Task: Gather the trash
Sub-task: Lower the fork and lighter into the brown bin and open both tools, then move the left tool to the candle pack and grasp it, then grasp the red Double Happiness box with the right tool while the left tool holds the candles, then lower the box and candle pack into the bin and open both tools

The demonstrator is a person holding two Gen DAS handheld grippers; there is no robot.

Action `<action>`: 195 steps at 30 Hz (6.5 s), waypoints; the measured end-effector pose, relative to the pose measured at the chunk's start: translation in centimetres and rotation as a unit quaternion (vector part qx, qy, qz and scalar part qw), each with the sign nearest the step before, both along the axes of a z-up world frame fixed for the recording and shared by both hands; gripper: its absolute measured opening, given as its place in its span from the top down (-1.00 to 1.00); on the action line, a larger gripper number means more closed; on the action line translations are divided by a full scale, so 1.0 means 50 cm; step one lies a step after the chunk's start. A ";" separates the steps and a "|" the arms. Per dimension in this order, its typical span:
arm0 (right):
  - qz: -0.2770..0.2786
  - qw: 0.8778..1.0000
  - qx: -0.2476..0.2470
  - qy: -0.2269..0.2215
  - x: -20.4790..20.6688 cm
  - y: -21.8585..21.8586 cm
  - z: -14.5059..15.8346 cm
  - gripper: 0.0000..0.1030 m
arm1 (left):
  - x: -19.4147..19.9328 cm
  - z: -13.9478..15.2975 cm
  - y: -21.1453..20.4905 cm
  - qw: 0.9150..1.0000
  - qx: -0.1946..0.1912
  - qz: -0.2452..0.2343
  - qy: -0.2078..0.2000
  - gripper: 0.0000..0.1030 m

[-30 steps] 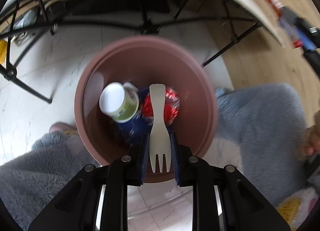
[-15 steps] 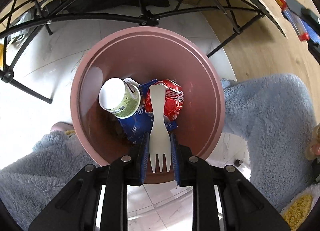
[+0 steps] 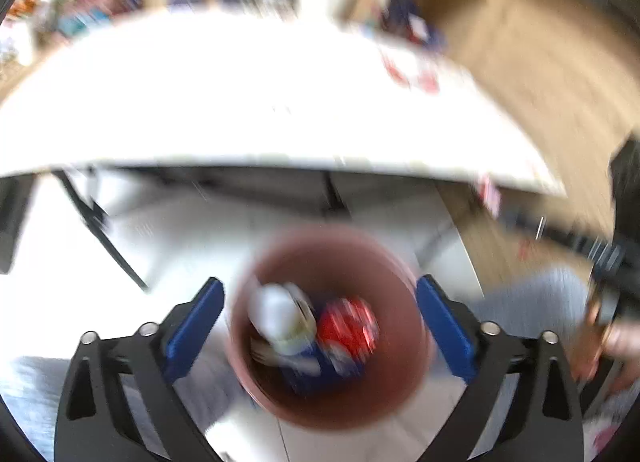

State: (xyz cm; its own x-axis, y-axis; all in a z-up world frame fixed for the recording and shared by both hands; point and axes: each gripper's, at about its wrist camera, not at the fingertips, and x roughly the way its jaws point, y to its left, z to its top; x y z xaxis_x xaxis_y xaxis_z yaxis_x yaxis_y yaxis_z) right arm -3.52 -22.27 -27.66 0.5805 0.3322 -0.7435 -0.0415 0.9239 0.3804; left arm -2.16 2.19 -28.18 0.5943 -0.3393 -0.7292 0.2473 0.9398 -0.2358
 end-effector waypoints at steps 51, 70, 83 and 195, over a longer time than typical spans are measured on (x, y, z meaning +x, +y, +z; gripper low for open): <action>0.070 0.990 -0.104 0.061 0.016 0.113 -0.120 -0.89 | -0.022 0.041 0.089 0.990 0.050 0.097 -0.087 -0.88; 0.005 0.991 -0.123 -0.057 0.100 -0.039 0.053 -0.89 | 0.059 0.104 0.025 0.987 0.065 0.058 -0.137 -0.88; -0.038 0.990 -0.122 -0.054 0.166 -0.173 0.074 -0.89 | 0.206 0.128 -0.166 0.985 0.078 -0.069 -0.137 -0.88; 0.093 0.989 -0.106 -0.036 0.154 0.070 0.112 -0.73 | 0.083 0.209 0.028 0.994 -0.063 -0.058 -0.072 0.82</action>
